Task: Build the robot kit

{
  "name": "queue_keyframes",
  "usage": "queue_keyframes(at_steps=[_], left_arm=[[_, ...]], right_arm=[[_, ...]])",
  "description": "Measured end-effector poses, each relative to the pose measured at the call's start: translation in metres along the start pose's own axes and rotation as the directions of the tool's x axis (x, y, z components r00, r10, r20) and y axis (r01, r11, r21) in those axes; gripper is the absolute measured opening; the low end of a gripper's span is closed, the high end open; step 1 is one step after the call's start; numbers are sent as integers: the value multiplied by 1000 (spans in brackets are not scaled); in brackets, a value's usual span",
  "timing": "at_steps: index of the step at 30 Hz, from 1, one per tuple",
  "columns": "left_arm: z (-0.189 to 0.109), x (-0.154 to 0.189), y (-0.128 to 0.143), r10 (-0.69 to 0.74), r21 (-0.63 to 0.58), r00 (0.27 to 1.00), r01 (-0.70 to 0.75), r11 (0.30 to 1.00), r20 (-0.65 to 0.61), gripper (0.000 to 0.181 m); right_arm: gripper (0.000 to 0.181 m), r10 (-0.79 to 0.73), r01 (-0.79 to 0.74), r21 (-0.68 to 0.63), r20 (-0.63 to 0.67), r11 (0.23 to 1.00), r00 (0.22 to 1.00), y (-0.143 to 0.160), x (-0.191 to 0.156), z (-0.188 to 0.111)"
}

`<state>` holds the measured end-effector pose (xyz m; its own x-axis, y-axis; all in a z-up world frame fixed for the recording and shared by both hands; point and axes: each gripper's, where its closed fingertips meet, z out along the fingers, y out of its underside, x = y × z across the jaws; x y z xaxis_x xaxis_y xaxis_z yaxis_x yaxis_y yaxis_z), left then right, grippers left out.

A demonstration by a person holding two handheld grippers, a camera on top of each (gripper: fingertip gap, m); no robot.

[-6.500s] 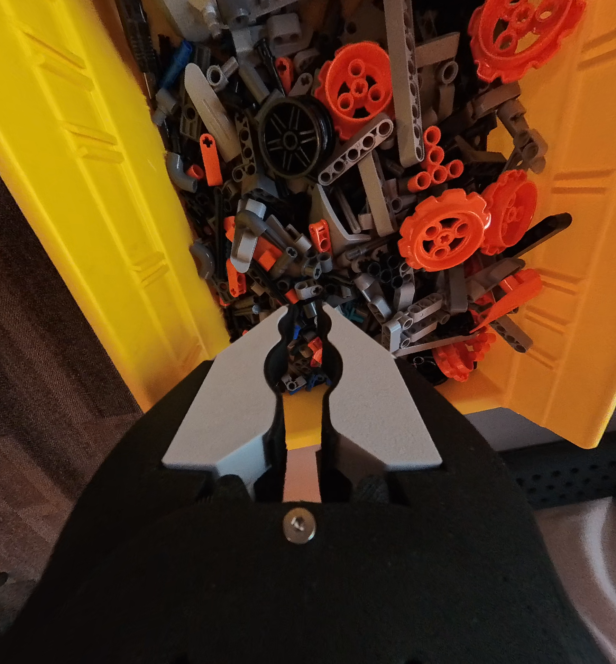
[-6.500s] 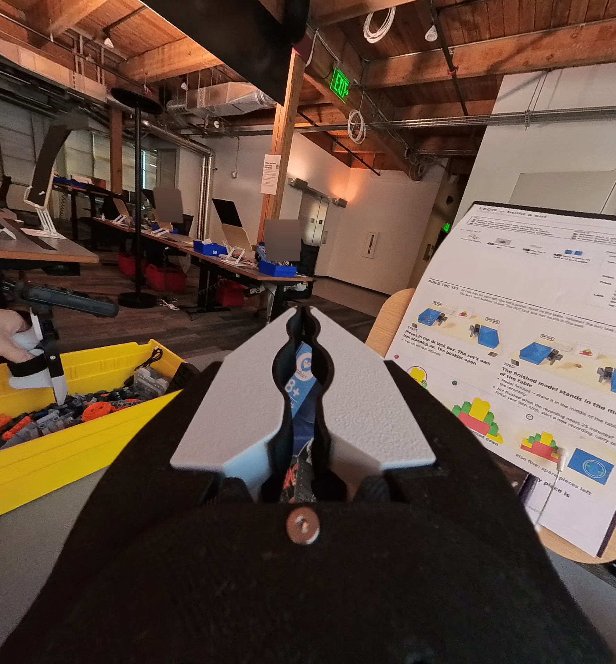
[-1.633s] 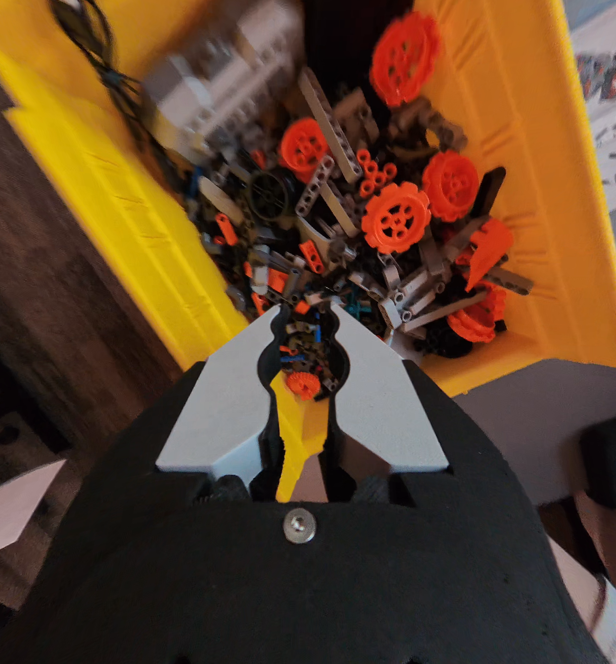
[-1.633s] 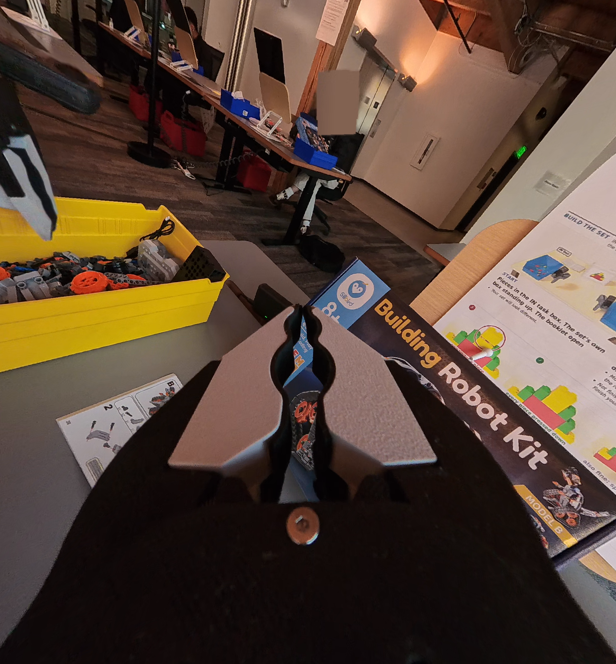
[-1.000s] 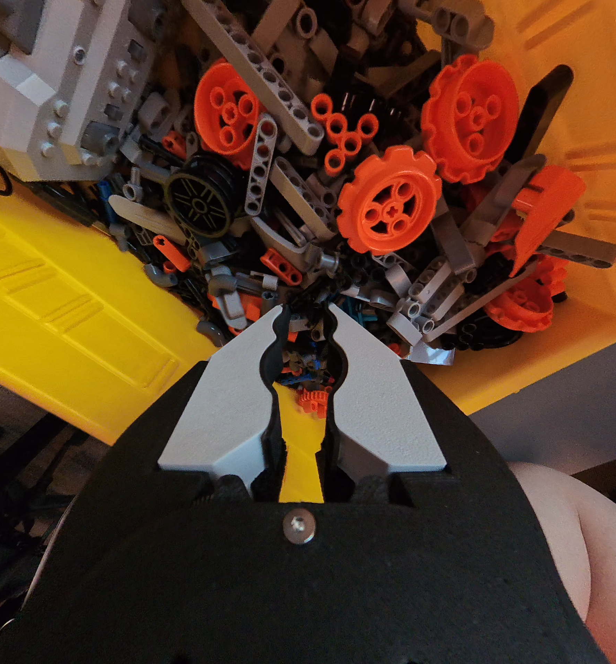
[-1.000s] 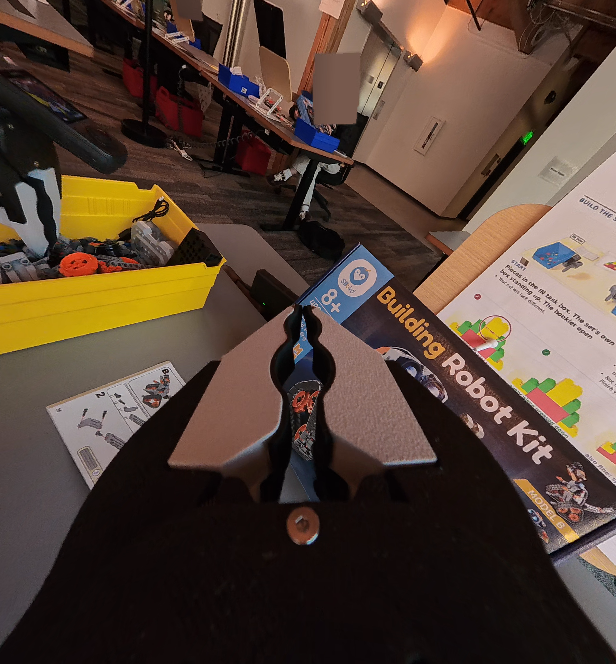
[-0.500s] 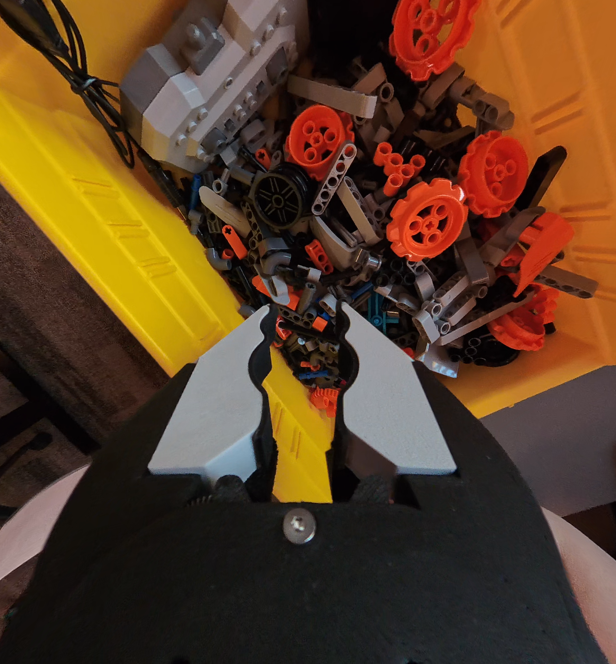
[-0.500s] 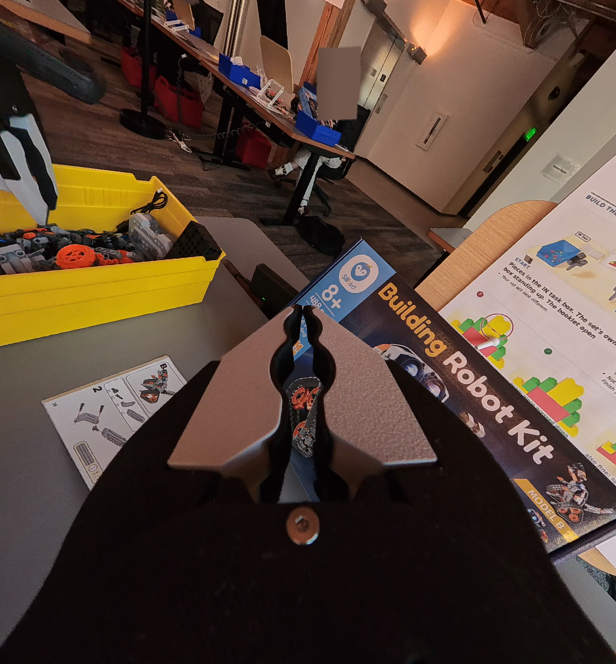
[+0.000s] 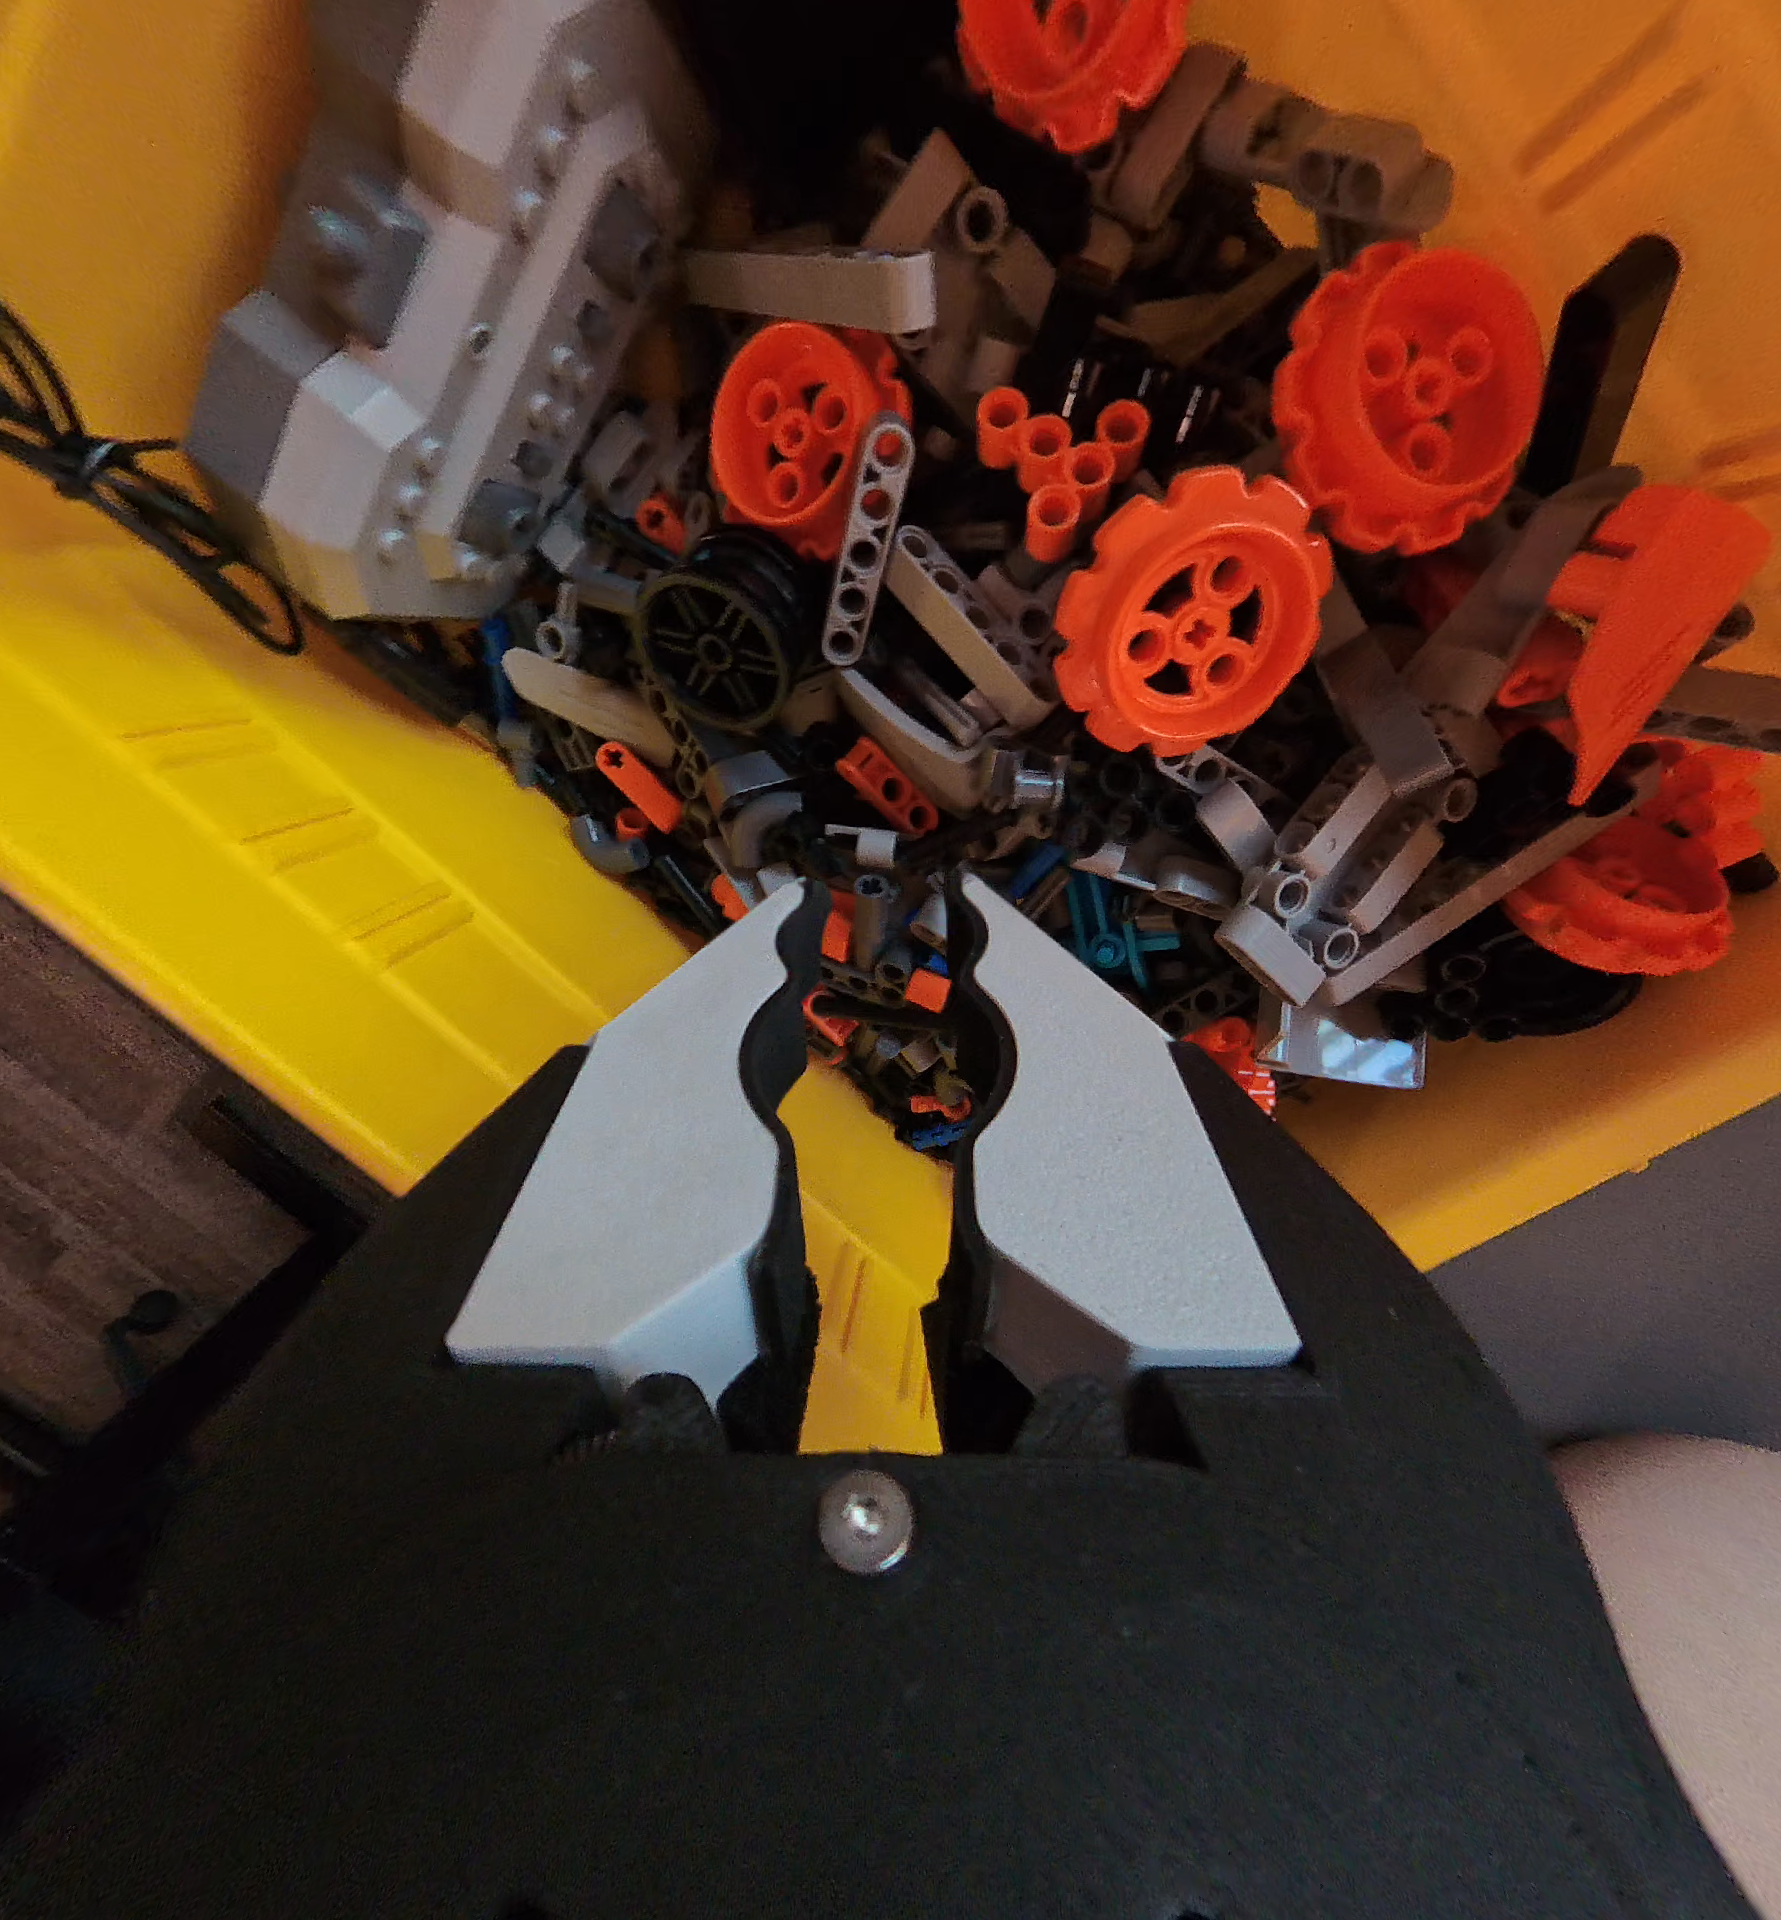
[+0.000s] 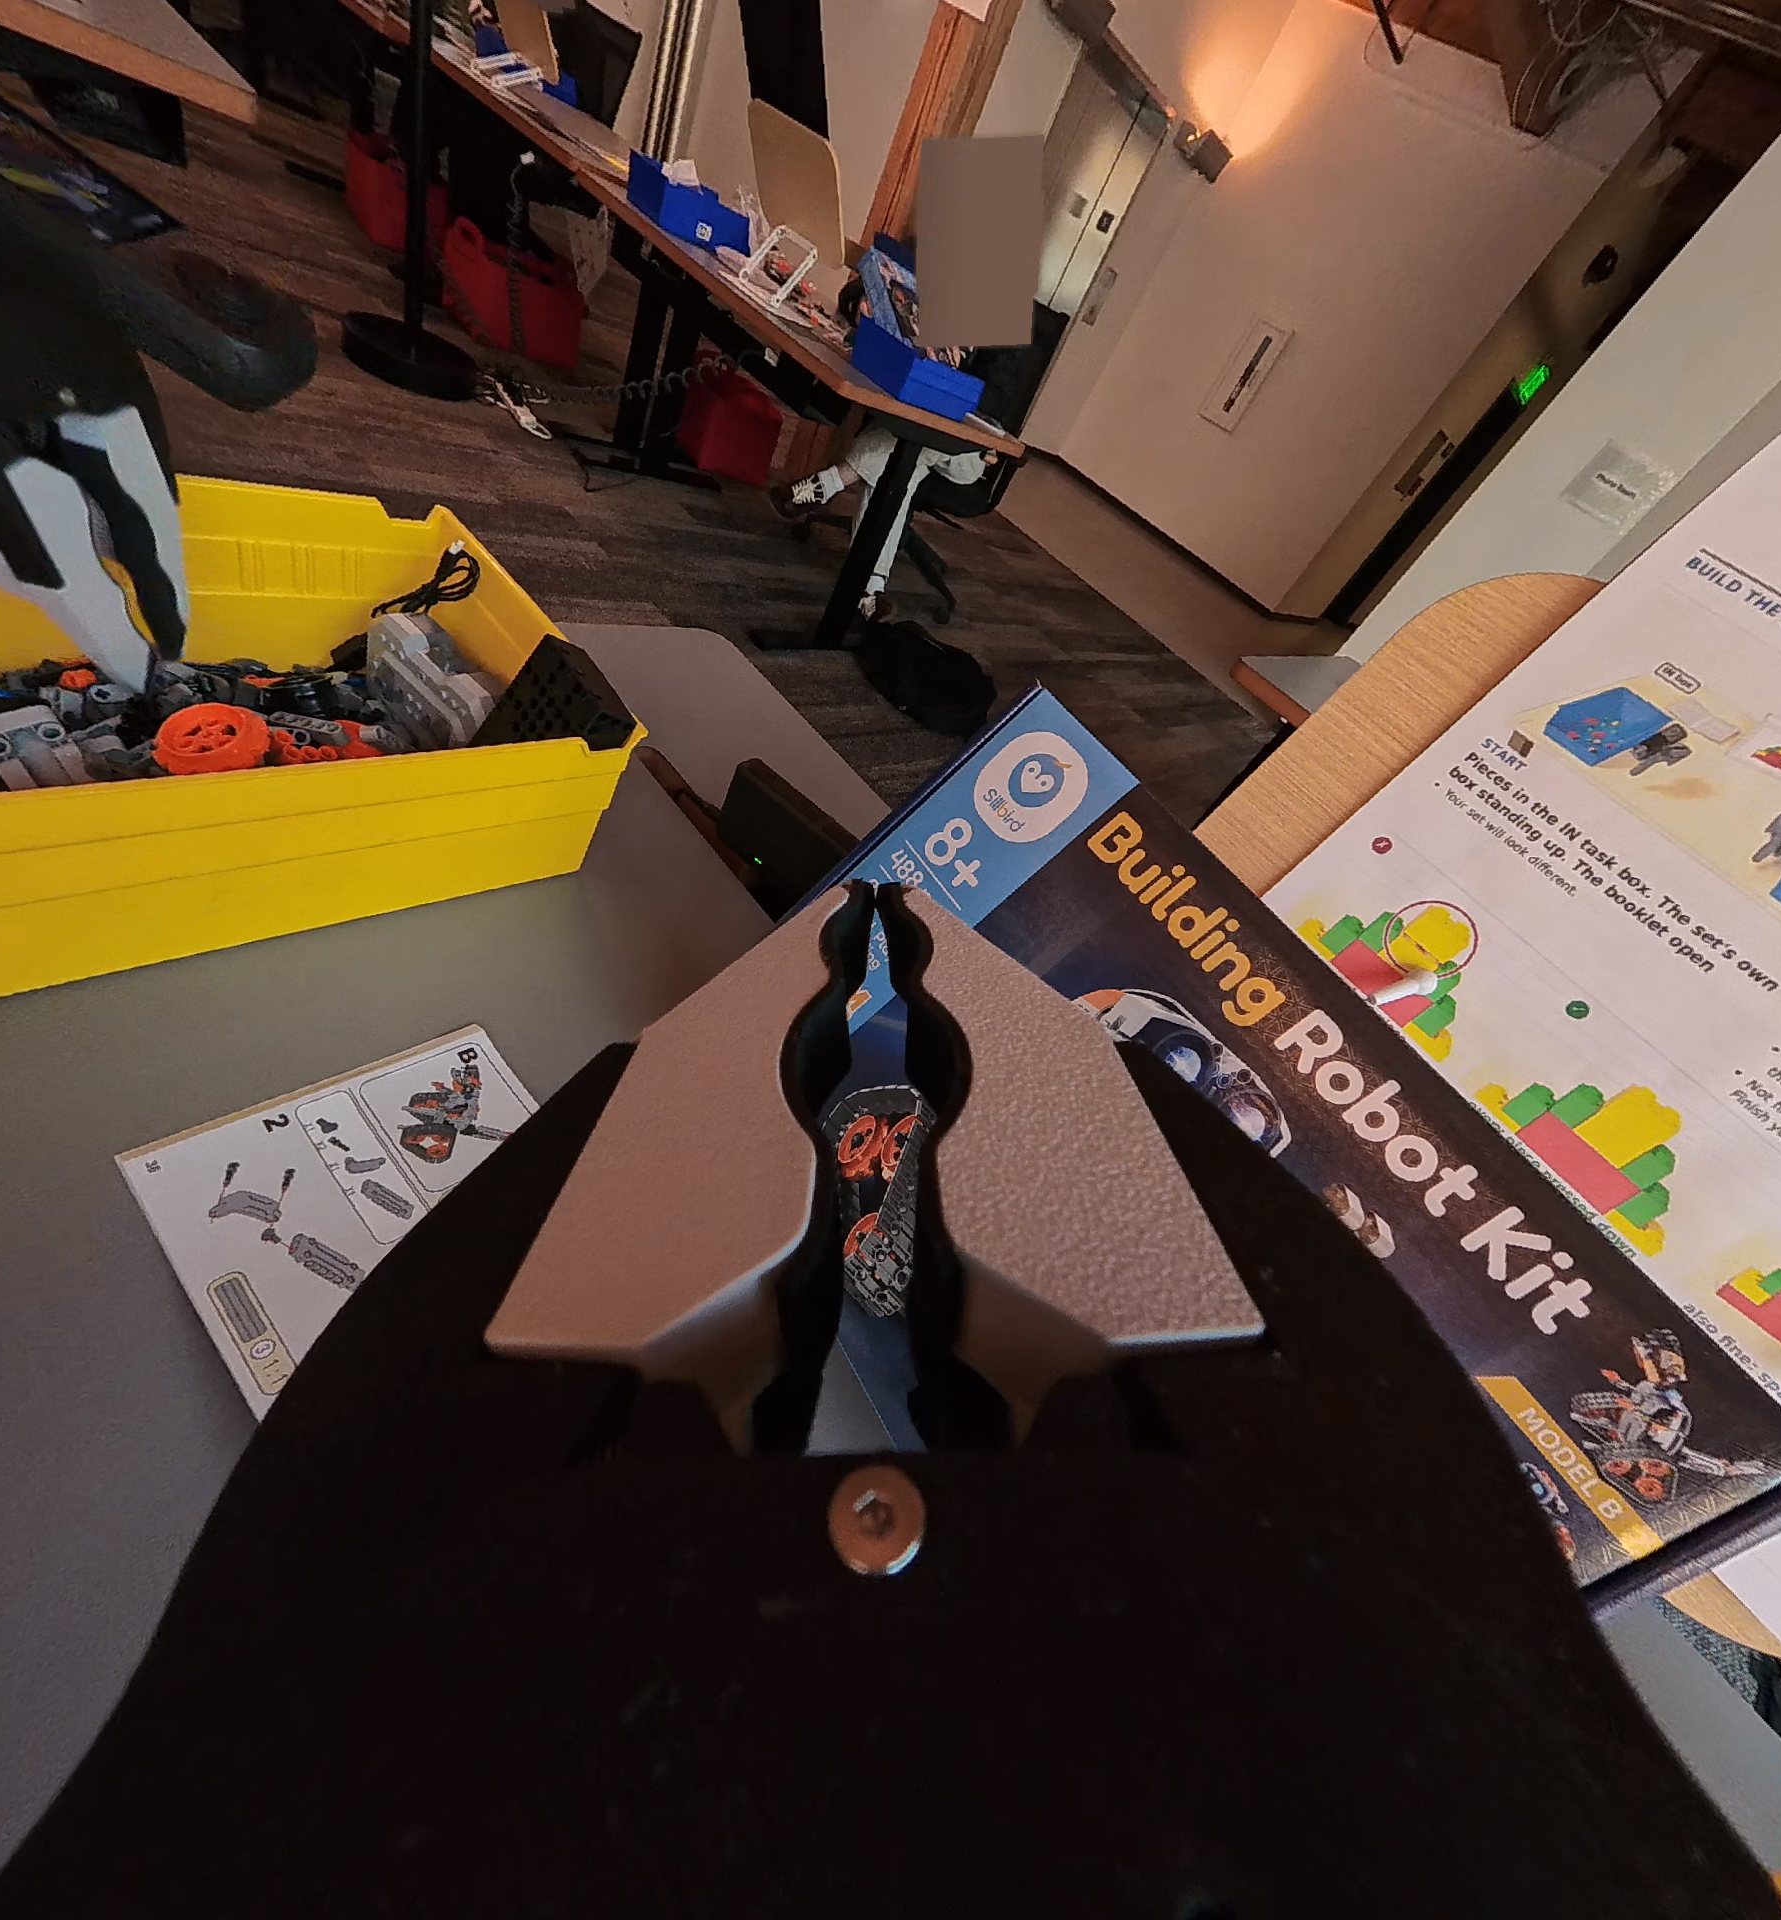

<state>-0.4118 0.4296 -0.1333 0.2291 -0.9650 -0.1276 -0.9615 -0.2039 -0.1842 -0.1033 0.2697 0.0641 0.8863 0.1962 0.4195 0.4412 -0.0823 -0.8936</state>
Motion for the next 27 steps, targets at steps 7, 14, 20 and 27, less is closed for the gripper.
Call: queue_keyframes(at_steps=[7, 14, 20, 27], left_arm=[[8, 9, 0, 82, -1, 996, -83, 997, -35, 26], [10, 7, -5, 126, -2, 992, -126, 992, 6, 23], [11, 9, -5, 163, -18, 986, -163, 987, 25, 14], [2, 6, 8, 137, -47, 990, -136, 990, 28, 0]], right_arm=[[1, 2, -2, 1, 4, 1000, 1000, 0, 0, 0], [1, -5, 5, -1, 5, 1000, 1000, -1, 0, -1], [1, 3, -3, 0, 2, 1000, 1000, 0, 2, -2], [1, 5, -5, 5, 2, 1000, 1000, -1, 3, -3]])
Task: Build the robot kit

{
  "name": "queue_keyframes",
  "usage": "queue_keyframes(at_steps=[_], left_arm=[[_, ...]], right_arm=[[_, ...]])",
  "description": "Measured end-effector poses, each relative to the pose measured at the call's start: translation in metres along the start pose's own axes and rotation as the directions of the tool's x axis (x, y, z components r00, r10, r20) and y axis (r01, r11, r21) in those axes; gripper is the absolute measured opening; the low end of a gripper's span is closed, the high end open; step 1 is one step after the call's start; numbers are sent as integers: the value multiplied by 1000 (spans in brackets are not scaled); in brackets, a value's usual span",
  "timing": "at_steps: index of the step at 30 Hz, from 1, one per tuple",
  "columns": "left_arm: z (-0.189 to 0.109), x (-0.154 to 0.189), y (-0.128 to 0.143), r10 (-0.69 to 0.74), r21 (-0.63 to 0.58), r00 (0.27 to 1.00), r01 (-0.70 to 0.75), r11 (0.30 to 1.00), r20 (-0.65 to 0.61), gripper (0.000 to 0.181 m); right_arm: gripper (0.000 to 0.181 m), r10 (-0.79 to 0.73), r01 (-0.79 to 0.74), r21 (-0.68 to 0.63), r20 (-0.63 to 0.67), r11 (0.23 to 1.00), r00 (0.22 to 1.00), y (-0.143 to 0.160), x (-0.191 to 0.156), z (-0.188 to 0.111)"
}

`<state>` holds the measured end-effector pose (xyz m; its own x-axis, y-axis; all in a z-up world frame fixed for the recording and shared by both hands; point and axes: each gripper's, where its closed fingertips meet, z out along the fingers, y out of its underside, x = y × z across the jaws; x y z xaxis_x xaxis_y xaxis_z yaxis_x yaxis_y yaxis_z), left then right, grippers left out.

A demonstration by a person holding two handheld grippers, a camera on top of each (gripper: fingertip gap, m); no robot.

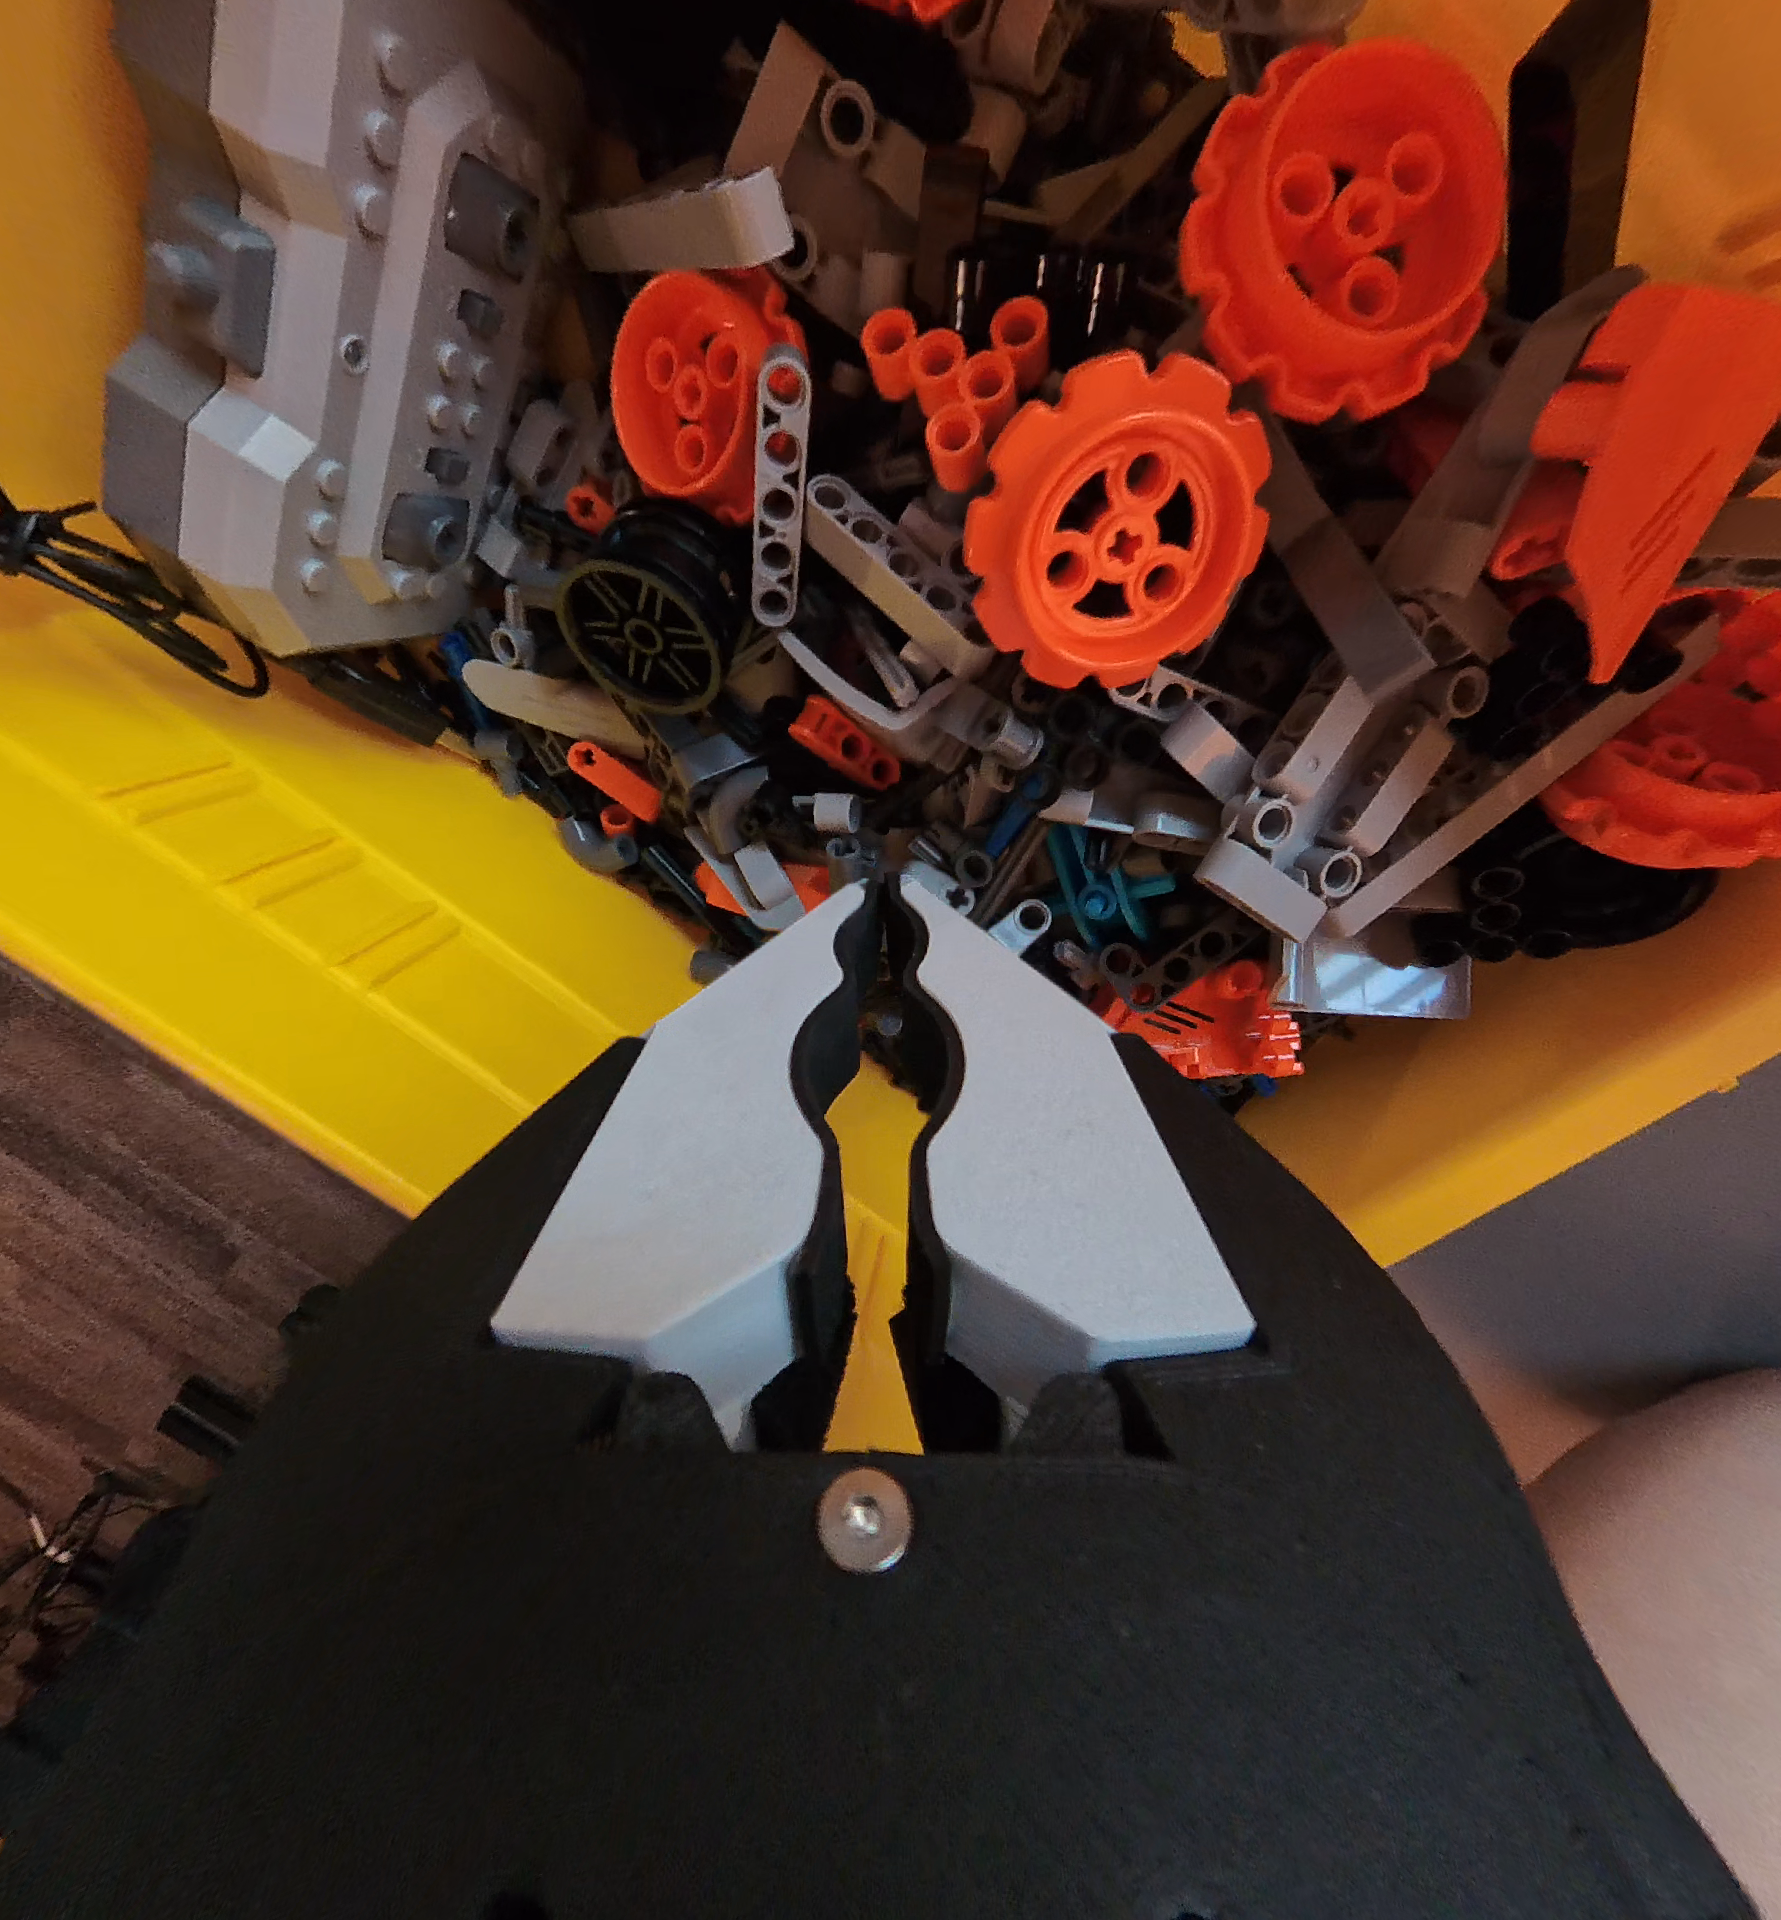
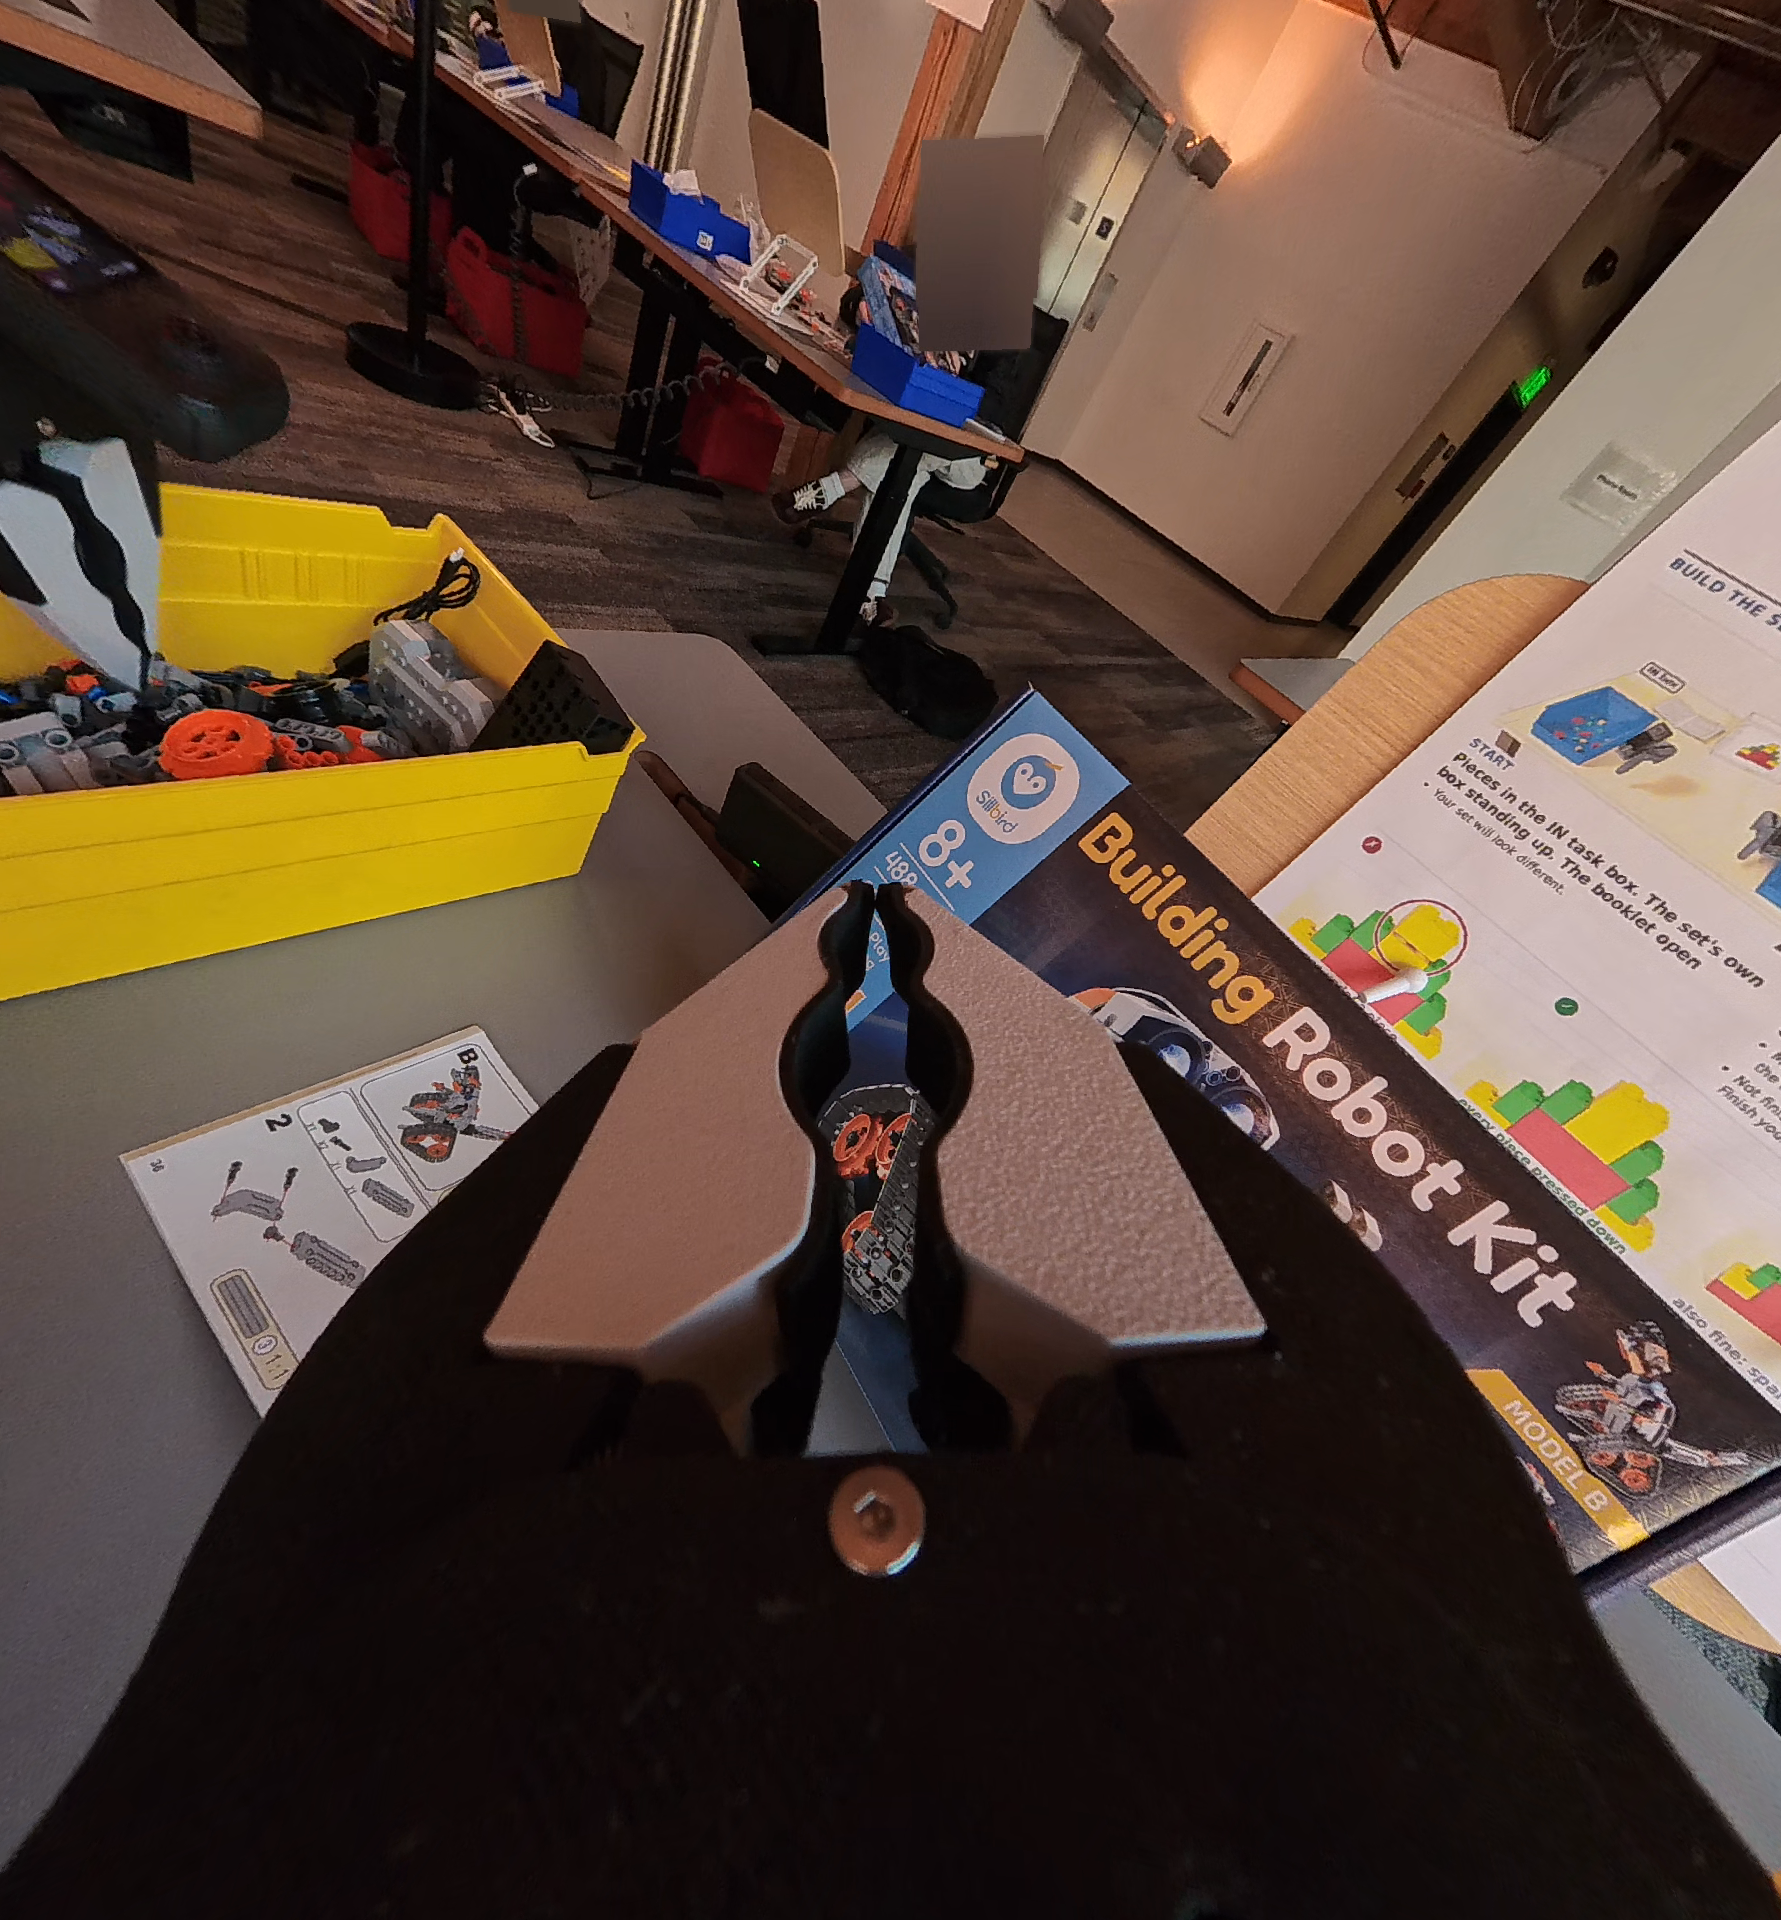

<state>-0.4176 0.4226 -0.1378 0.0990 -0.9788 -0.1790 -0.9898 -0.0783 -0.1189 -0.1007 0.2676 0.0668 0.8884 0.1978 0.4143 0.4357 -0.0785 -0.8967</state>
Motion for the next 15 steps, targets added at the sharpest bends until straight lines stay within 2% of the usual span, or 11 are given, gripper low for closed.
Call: queue_keyframes(at_steps=[7, 10, 12, 15], left_arm=[[-19, -5, -2, -91, 86, 996, 92, 992, -17, 0], [-18, -6, -7, -70, 114, 997, 71, 991, -10, 0], [-13, -4, -12, -26, 124, 1000, 26, 992, -2, 15], [-4, 1, -14, 17, 110, 999, -14, 994, -31, 21]], right_arm=[[2, -3, 3, -14, 8, 1000, 1000, 4, -2, 3], [2, -7, 7, -17, 9, 1000, 1000, 4, -3, 4], [2, -5, 5, -19, 11, 1000, 1000, 5, -3, 4], [2, -4, 4, -20, 12, 1000, 1000, 5, -3, 4]])
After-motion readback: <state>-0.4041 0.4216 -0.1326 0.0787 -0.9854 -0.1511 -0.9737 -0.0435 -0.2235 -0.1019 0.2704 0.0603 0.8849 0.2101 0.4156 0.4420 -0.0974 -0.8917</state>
